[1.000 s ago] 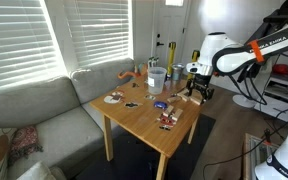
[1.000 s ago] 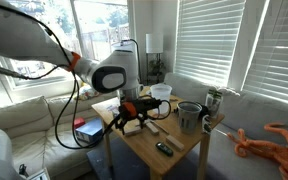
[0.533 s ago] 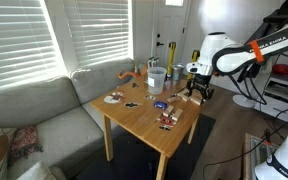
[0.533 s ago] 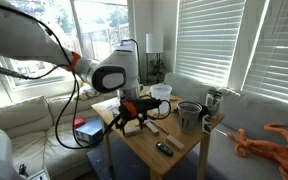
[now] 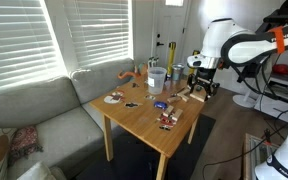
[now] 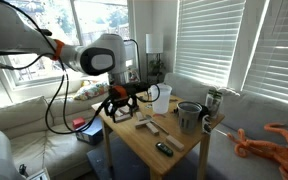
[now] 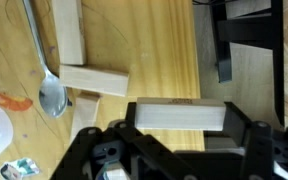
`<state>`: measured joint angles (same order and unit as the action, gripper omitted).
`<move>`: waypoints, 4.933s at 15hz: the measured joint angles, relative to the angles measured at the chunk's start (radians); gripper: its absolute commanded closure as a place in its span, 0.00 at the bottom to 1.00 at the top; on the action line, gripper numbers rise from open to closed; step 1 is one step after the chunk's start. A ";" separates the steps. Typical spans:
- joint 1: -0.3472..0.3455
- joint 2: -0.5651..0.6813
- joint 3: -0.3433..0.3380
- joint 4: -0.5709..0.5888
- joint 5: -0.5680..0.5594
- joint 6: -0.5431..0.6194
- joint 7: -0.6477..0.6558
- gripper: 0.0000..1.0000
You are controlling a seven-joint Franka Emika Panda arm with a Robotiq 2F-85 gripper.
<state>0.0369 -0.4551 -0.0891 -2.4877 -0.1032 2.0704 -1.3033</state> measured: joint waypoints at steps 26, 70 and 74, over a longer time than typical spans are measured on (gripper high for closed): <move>0.181 0.254 0.101 0.161 0.044 0.104 -0.102 0.41; -0.007 0.221 -0.026 0.159 0.085 0.141 -0.082 0.00; -0.013 0.241 -0.049 0.155 0.098 0.141 -0.107 0.00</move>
<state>0.0240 -0.2139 -0.1376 -2.3326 -0.0054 2.2115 -1.4106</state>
